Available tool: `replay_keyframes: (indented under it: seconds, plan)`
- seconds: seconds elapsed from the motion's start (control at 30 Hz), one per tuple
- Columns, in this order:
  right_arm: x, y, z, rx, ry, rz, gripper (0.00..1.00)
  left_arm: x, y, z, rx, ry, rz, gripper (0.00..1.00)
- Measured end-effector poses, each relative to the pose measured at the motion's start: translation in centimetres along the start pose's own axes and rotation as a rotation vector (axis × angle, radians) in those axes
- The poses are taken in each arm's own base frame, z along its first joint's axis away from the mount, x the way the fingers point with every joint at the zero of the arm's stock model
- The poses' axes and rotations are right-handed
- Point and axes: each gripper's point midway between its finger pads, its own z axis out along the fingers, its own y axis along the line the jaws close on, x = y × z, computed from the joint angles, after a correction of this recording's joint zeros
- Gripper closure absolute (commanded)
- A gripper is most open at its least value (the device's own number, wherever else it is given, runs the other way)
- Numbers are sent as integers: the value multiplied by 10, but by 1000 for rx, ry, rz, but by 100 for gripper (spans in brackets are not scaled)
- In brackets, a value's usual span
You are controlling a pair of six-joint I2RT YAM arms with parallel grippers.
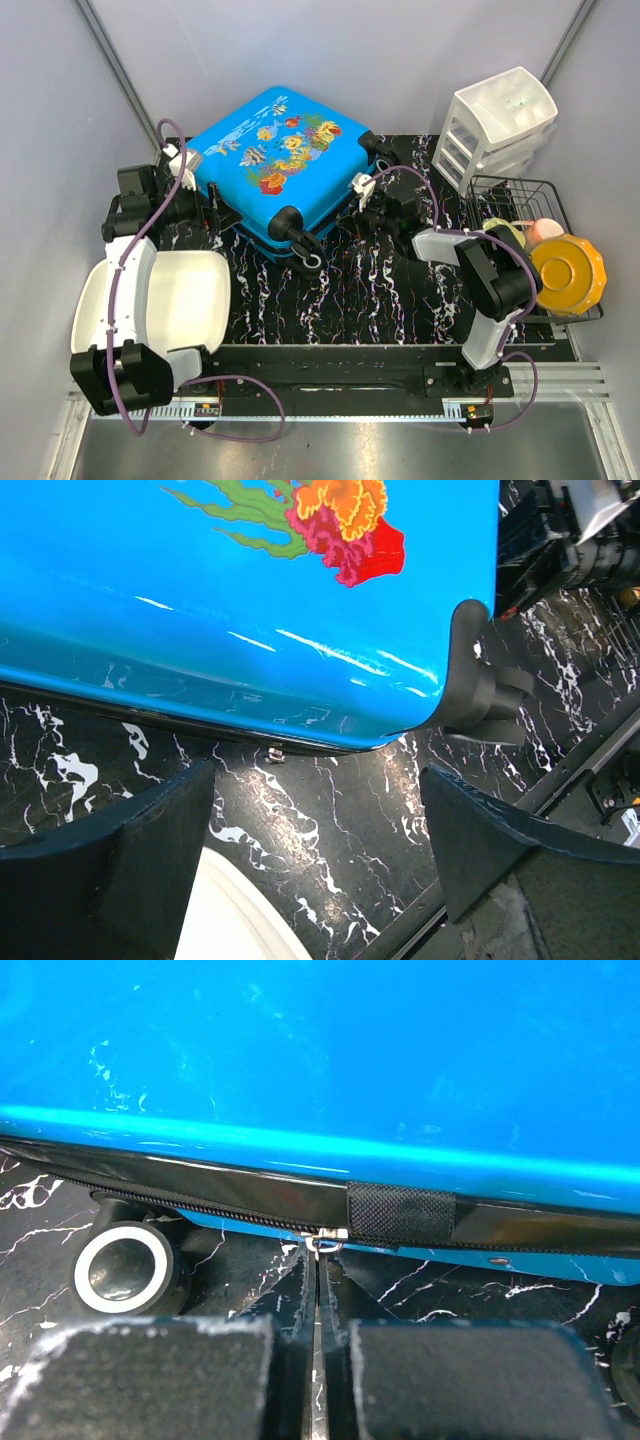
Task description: Open, take out, and arrange the luggage
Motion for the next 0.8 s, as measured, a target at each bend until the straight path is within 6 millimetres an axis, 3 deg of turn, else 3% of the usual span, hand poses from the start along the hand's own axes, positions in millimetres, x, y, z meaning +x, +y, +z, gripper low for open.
replay_keyframes:
  seconds: [0.63,0.67,0.7,0.73,0.8]
  plan:
    - [0,-14,-15,66,35,-38,100,12,36,17,-88,74,-49,14]
    - [0,-14,-15,63,34,-37,96,12,36,17,-88,75,-50,15]
    - [0,-14,-15,62,34,-36,85,12,37,17,-89,75,-50,16]
    - [0,-14,-16,62,34,-33,61,12,38,17,-91,74,-48,16]
    - [3,-14,-18,67,51,-11,49,18,41,17,-94,77,-32,17]
